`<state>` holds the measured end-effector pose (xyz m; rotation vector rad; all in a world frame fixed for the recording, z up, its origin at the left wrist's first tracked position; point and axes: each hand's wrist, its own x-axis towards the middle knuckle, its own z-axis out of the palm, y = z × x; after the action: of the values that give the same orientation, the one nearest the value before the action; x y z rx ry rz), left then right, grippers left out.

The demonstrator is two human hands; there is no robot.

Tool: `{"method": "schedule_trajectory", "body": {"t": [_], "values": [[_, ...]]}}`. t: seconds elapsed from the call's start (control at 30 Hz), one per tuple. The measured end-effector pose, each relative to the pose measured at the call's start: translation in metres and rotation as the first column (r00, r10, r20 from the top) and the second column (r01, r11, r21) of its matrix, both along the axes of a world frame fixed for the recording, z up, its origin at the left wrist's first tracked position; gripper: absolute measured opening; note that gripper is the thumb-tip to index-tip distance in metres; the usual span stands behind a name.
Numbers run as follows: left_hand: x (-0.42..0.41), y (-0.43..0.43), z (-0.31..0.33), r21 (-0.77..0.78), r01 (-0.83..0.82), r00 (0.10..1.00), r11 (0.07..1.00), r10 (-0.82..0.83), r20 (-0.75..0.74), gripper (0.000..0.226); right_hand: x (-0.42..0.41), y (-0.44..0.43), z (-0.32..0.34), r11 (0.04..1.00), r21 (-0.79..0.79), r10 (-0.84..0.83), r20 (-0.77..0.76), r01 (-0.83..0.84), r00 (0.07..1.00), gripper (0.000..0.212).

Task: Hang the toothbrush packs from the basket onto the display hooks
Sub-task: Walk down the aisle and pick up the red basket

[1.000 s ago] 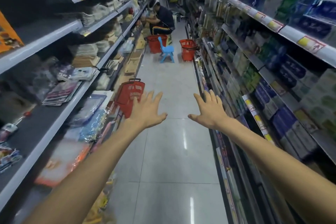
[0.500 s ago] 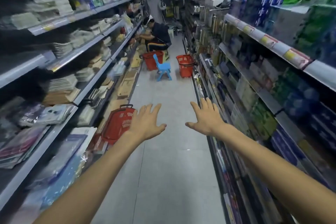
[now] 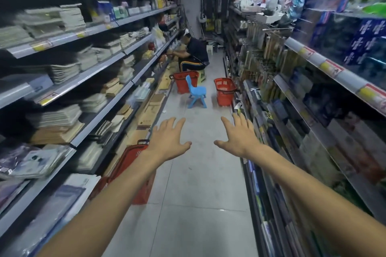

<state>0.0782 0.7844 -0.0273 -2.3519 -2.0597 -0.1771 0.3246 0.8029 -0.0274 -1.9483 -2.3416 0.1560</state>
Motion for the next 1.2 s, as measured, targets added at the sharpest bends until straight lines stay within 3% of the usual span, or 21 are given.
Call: {"method": "schedule_trajectory", "body": {"t": [0.27, 0.5, 0.77, 0.93, 1.2], "values": [[-0.049, 0.159, -0.021, -0.075, -0.032, 0.999, 0.997, 0.034, 0.029, 0.092, -0.043, 0.162, 0.006, 0.999, -0.029, 0.027, 0.060, -0.025, 0.998, 0.095], [-0.065, 0.305, -0.004, 0.003, 0.015, 0.998, 1.000, -0.015, 0.054, 0.093, -0.054, 0.288, 0.012, 1.000, -0.006, 0.003, 0.028, -0.003, 1.000, 0.096], [-0.047, 0.448, -0.030, -0.034, 0.044, 0.999, 0.998, -0.043, 0.009, 0.092, -0.031, 0.427, -0.013, 0.999, -0.011, -0.053, 0.003, 0.053, 0.999, 0.095], [-0.019, 0.550, -0.052, -0.136, 0.046, 0.999, 0.990, -0.048, -0.008, 0.090, -0.004, 0.528, -0.033, 0.997, -0.036, -0.064, -0.035, 0.063, 0.997, 0.096], [0.032, 0.720, -0.048, -0.156, 0.050, 0.999, 0.987, -0.052, -0.008, 0.090, 0.046, 0.695, -0.048, 0.994, -0.089, -0.068, -0.049, 0.064, 0.996, 0.095]]}}
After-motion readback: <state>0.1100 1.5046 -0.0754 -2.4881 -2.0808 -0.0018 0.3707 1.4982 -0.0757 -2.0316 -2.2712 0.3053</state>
